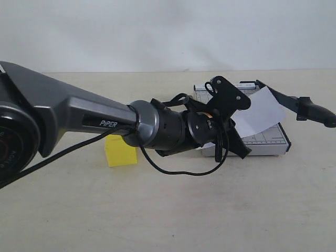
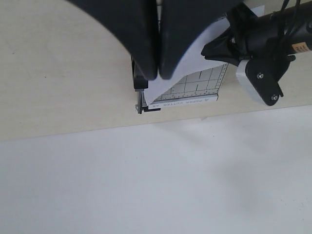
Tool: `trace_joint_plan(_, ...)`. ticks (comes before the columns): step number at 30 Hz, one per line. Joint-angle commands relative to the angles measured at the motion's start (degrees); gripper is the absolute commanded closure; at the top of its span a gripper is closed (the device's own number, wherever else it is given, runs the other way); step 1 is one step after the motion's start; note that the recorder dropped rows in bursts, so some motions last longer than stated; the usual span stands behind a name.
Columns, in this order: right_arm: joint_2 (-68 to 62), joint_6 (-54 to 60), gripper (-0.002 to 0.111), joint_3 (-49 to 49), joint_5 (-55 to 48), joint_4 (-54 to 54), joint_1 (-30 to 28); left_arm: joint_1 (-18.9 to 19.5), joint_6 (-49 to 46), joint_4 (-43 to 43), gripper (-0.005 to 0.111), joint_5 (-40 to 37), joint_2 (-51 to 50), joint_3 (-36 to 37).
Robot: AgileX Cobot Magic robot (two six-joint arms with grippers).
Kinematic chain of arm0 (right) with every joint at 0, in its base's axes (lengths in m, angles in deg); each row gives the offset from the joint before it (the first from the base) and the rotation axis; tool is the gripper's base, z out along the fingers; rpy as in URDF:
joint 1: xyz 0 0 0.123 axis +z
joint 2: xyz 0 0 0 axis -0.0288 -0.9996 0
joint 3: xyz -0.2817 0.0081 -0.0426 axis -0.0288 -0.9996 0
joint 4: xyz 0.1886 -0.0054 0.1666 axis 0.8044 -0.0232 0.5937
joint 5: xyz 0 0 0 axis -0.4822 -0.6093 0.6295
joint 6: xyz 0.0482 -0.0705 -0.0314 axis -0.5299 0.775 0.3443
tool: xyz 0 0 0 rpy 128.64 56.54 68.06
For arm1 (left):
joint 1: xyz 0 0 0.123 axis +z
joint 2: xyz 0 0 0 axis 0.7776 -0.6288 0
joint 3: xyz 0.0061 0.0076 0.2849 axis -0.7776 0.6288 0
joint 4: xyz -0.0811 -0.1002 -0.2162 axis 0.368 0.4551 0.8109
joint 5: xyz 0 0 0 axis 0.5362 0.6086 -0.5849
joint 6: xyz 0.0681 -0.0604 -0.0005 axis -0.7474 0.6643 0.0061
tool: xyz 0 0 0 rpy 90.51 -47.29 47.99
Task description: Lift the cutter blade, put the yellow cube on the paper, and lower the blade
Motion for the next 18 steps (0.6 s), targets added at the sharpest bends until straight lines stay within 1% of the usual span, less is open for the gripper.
trace_joint_plan(1,0.23,-0.08,0.108,-0.07,0.24,-0.32,-0.07,-0.32,0.25,0.01,0.102,-0.20,0.52,-0.90)
trace_joint_plan(11,0.23,-0.08,0.108,-0.07,0.24,-0.32,-0.07,-0.32,-3.62,0.24,0.102,-0.11,1.65,-0.90)
trace_joint_plan(18,0.23,-0.08,0.108,-0.07,0.35,-0.32,-0.07,1.01,-3.81,0.50,0.102,-0.21,1.76,-0.90)
